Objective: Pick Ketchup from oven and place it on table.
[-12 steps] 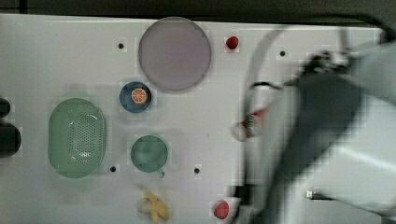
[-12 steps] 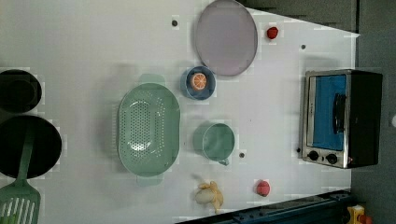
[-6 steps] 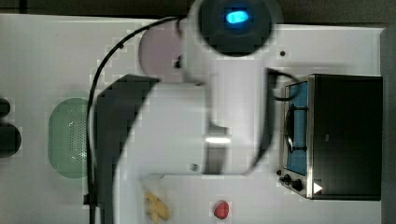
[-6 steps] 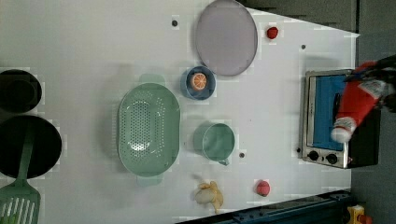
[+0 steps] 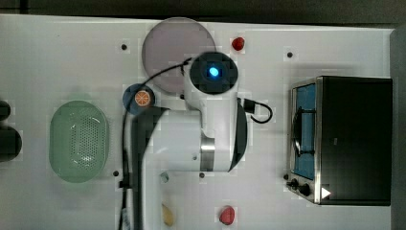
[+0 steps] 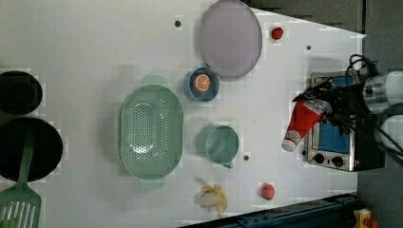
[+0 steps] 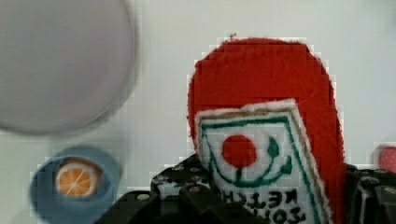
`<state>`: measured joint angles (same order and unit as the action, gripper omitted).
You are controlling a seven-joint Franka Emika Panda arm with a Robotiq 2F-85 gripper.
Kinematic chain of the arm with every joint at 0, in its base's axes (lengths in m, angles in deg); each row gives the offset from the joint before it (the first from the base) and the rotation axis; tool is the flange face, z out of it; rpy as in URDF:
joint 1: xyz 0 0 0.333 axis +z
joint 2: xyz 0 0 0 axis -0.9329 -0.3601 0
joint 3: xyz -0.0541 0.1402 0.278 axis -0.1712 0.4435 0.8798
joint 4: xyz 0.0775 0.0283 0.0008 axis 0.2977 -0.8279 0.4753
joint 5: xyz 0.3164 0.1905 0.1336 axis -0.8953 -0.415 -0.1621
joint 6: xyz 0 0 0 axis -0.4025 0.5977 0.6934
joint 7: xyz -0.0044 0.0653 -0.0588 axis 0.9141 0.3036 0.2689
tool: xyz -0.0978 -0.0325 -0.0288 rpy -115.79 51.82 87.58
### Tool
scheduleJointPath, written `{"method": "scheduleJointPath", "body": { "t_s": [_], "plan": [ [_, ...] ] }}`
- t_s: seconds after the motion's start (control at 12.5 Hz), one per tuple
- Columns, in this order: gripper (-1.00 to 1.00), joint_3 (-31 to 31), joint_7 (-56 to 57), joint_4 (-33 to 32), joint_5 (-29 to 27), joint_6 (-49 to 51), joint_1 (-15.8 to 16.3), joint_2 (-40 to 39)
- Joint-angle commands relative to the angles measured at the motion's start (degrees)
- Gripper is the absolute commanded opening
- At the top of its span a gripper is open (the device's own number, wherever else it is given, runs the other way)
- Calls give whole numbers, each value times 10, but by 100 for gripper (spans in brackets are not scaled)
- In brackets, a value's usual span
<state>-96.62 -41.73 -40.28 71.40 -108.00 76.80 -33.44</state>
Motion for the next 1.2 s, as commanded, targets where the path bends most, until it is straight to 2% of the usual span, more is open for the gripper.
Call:
{"method": "scheduleJointPath", "body": {
  "t_s": [0.08, 0.4, 0.48, 0.72, 0.96, 1.2],
  "plan": [
    [27, -11, -22, -57, 3, -95, -18, -28],
    [27, -10, -22, -75, 1, -175, -18, -104],
    [33, -8, -22, -75, 1, -190, -18, -121],
    [96, -7, -22, -75, 0, -231, -18, -152],
    [100, -7, -29, -57, 0, -218, -18, -111],
    [100, -7, -33, -13, 0, -125, -18, -33]
  ]
}}
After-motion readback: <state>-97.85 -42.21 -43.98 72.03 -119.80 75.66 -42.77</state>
